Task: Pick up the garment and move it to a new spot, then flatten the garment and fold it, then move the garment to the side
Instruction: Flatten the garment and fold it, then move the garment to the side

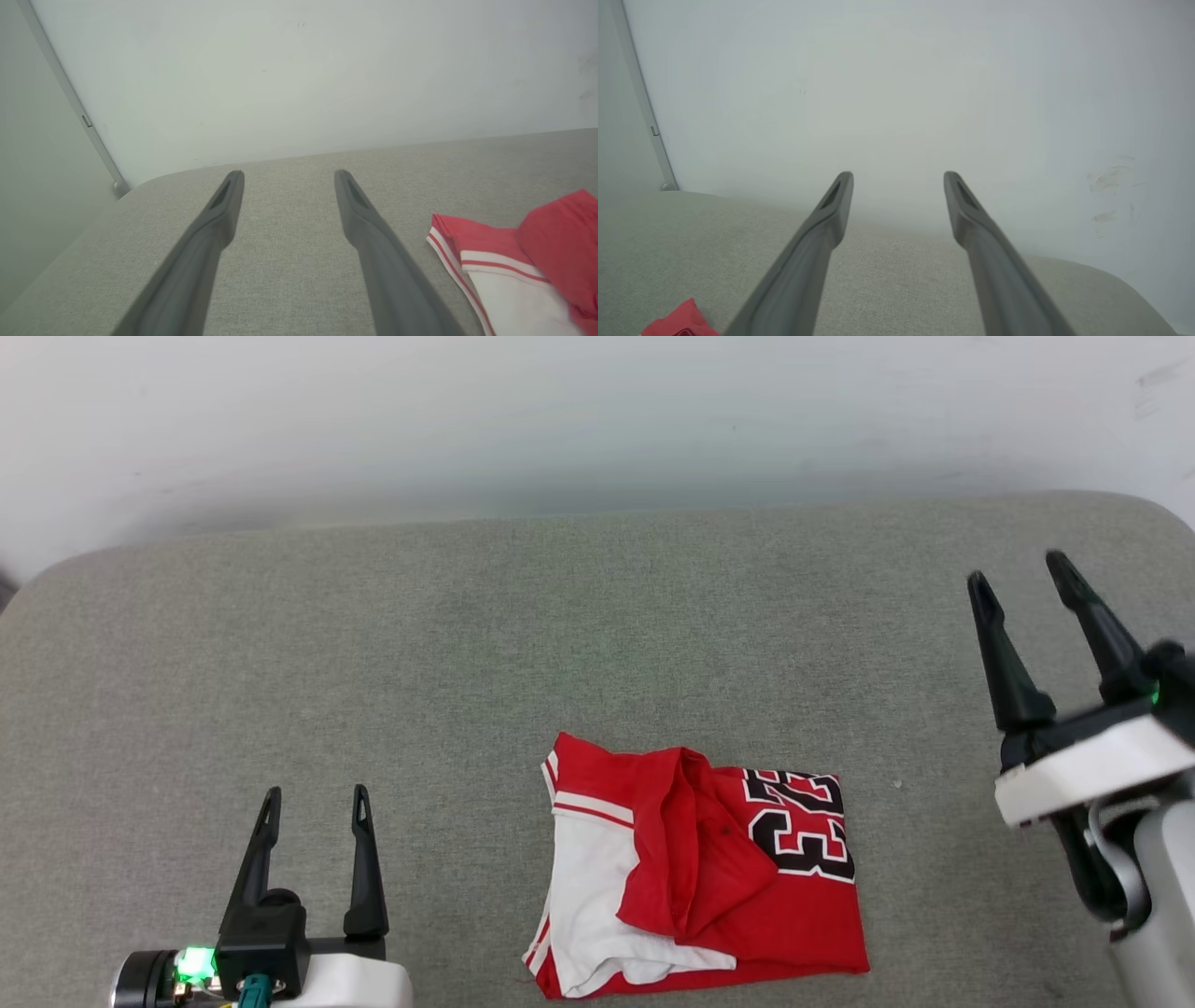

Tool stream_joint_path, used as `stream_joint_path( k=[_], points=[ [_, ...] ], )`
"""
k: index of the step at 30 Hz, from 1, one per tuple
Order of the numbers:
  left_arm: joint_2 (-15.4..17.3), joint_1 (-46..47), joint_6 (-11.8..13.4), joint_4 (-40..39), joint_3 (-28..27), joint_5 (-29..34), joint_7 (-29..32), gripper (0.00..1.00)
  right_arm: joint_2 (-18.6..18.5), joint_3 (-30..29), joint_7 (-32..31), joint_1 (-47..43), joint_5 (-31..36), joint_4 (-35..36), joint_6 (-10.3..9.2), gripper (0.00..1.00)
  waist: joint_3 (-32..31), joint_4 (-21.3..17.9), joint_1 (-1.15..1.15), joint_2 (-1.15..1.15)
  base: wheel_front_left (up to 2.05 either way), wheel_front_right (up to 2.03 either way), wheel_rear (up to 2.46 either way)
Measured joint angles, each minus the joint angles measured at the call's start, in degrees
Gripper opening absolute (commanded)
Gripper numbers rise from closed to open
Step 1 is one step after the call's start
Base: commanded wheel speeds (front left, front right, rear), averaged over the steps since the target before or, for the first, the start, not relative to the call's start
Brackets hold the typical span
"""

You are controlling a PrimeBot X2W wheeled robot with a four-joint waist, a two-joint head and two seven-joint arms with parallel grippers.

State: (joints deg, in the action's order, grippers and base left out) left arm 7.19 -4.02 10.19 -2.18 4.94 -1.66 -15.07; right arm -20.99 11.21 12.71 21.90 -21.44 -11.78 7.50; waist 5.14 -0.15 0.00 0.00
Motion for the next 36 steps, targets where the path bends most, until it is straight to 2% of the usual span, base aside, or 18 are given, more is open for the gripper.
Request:
stream_joint_path(
  k=[8, 13, 23, 26, 30, 32, 36],
  points=[
    [-0.2, -1.7, -0.4, -0.6, 0.0, 0.0, 0.0, 1.0, 7.5, -8.4, 2.2, -11.9, 5.1, 4.3, 0.0, 1.0, -1.2, -0.1, 0.0, 0.0, 0.0, 0.0, 0.0],
    [-0.3, -2.4, -0.5, -0.8, -0.1, 0.0, 0.0, 1.0, 11.1, -10.5, 2.4, -18.7, 6.3, 6.6, 0.0, 1.0, -1.7, 0.2, 0.0, 0.0, 0.0, 0.0, 0.0],
    [-0.5, -3.2, -0.6, -0.6, -0.6, -0.1, 0.0, 1.0, 13.6, -11.3, 2.3, -23.4, 7.5, 8.6, 0.0, 1.0, -1.7, 0.6, 0.0, 0.0, 0.0, 0.0, 0.0],
    [-0.7, -3.2, -0.6, -0.6, -0.8, -0.1, 0.0, 1.0, 12.7, -12.6, 2.4, -19.7, 7.5, 10.7, 0.0, 1.0, -1.5, 0.4, 0.0, 0.0, 0.0, 0.0, 0.0],
    [-0.8, -3.2, -0.9, -0.6, -0.8, -0.1, 0.0, 1.0, 8.5, -11.7, 0.5, -12.3, 5.9, 11.9, 0.0, 1.0, -1.3, 0.2, 0.0, 0.0, 0.0, 0.0, 0.0],
    [-1.0, -3.1, -1.0, -0.6, -0.7, -0.1, 0.0, 1.0, 5.7, -9.9, -3.3, -8.3, 4.0, 12.1, 0.0, 1.0, -1.0, 0.2, 0.0, 0.0, 0.0, 0.0, 0.0],
    [-1.2, -2.9, -1.2, -0.6, -0.5, 0.0, 0.0, 1.0, -0.5, -4.6, -17.9, -1.8, -2.2, 10.7, 0.01, 1.0, -0.2, 0.3, 0.0, 0.0, 0.0, 0.0, 0.0]
  ],
)
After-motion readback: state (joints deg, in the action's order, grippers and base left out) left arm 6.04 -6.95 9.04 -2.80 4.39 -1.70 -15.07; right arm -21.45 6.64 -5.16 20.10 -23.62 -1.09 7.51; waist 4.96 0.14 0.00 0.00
